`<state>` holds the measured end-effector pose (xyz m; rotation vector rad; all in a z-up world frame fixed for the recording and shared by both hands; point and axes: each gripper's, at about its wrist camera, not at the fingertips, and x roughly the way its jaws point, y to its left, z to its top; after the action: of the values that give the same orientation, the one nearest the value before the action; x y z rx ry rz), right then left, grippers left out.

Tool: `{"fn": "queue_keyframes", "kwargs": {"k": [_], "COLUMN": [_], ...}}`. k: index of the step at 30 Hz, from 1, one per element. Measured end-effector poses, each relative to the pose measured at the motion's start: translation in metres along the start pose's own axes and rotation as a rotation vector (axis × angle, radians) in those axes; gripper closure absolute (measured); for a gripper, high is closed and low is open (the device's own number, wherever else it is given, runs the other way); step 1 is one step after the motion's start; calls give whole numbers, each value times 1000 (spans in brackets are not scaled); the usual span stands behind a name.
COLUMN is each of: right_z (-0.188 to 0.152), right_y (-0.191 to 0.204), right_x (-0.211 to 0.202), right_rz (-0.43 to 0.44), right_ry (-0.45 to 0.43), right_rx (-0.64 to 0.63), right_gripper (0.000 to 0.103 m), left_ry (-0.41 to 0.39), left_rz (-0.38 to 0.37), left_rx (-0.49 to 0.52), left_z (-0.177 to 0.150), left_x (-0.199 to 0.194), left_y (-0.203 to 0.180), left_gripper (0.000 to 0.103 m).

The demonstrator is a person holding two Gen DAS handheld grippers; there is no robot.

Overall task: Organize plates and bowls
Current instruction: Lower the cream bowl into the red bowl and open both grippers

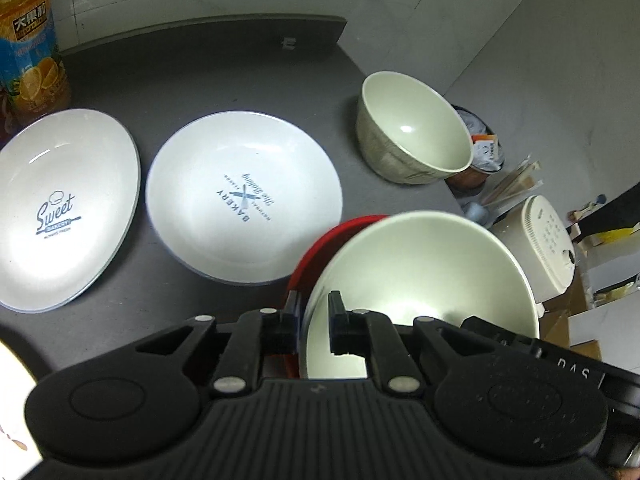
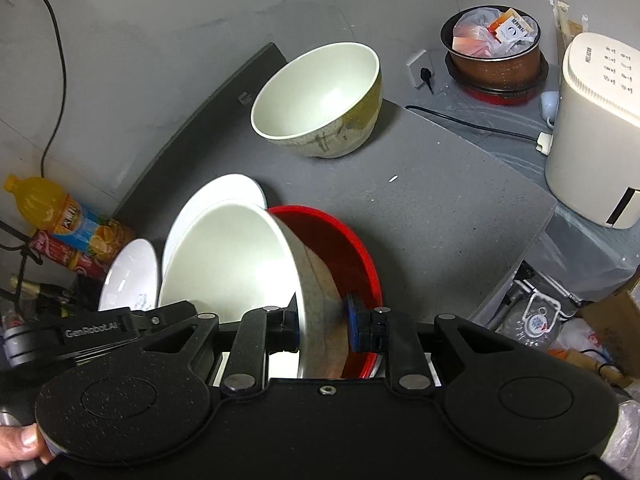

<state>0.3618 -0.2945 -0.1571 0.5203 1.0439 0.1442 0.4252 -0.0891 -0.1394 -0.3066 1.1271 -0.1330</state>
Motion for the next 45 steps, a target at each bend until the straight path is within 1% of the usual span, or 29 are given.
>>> {"fn": "queue_keyframes", "kwargs": {"k": [5,7,8,9,11,15,16,17,18,20,22,24,27,31,33,34,35,38,40,42,45], "right_z": [4,4,4,4,4,4,5,5,6,6,7,8,8,8,11,12,15,20,25,30,36], "right_y": [5,8,10,12,16,14,13,14,16,19,21,21,16,14,15,14,13,11,11,10,10], "right_x": [7,10,11,12,11,7,4,1,-1,-8,-14,-17,-15,-17,-18,-19,-19,-21,-21,-22,-23], "right_rz": [-30,-61,-76,-82,-87,-73,-69,-66,-65,-77,-83,-73,-62,-61,-56,-53,-52,-60,-59,-57,-61], "right_ry": [7,14,14,18,20,17,13,7,-1,-28,-58,-67,-67,-77,-88,-90,-95,-116,-126,-134,-150], "right_rx": [-39,-65,-75,-91,-120,-109,-107,-110,-115,-127,-151,-162,-145,-126,-127,-123,-118,-118,-119,-122,-131], "right_gripper": [83,81,77,76,74,72,71,69,64,51,51,52,60,59,58,57,53,42,35,24,21], "left_ry": [0,7,10,9,8,26,26,25,22,13,-5,-13,-16,-25,-29,-34,-40,-57,-63,-67,-75], "left_rz": [10,4,1,2,12,20,19,21,23,37,46,46,38,38,40,40,42,54,58,59,62], "left_rx": [11,-2,-7,-8,-3,-11,-9,-4,1,6,10,14,15,27,30,31,31,34,32,26,19], "left_z": [2,4,5,5,6,8,9,10,11,12,14,14,16,19,22,23,24,28,32,36,43], "left_x": [0,1,1,1,0,2,1,0,-1,-3,-6,-9,-11,-14,-16,-17,-18,-20,-19,-18,-16], "left_y": [2,5,5,5,6,8,7,6,5,2,0,-2,-5,-10,-11,-12,-13,-15,-16,-18,-22], "left_gripper": [92,92,92,92,92,90,87,81,77,61,52,50,48,47,46,43,40,34,32,31,31]}}
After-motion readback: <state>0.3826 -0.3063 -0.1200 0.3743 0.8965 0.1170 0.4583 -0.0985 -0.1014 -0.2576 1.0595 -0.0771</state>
